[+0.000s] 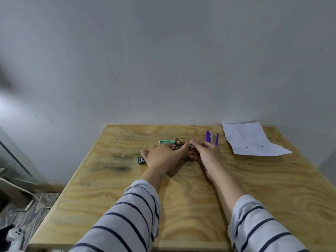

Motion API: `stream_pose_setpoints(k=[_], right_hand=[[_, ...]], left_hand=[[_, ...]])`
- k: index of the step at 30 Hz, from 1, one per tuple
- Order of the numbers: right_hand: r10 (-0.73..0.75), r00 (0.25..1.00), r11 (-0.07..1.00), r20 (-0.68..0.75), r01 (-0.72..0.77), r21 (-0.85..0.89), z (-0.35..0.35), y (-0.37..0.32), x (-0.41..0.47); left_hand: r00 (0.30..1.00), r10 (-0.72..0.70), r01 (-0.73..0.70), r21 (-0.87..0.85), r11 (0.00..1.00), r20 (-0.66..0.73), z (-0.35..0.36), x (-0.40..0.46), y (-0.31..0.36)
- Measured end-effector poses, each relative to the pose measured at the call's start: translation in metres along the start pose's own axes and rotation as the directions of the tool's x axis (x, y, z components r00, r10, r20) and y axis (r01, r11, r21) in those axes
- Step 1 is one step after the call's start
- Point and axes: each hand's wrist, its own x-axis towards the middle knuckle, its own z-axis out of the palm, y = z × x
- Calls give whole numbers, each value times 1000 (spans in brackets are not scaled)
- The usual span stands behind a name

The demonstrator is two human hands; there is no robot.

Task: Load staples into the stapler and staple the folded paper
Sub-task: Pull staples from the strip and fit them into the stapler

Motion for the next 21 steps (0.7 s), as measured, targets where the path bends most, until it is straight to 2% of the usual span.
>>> stream_pose_setpoints(k=[4, 10, 13, 17, 21], right_hand=[[-9, 1000, 1000, -4, 9, -7, 1, 1, 1], [-29, 999, 1000, -24, 29, -8, 3, 3, 1], [-23, 999, 1000, -32, 23, 1, 5, 4, 2], [-4, 997, 1000, -77, 5, 7, 8, 4, 4], [-11, 993, 999, -115, 7, -37, 12, 4, 5]], left_hand=[[1000, -18, 18, -2, 1000, -23, 0, 0, 2], [998, -21, 15, -114, 993, -55, 0, -1, -2], [998, 25, -35, -157, 987, -65, 0, -1, -5], [991, 126, -134, -295, 946, -47, -3, -3, -13], [986, 164, -156, -297, 942, 4, -11, -6, -19]])
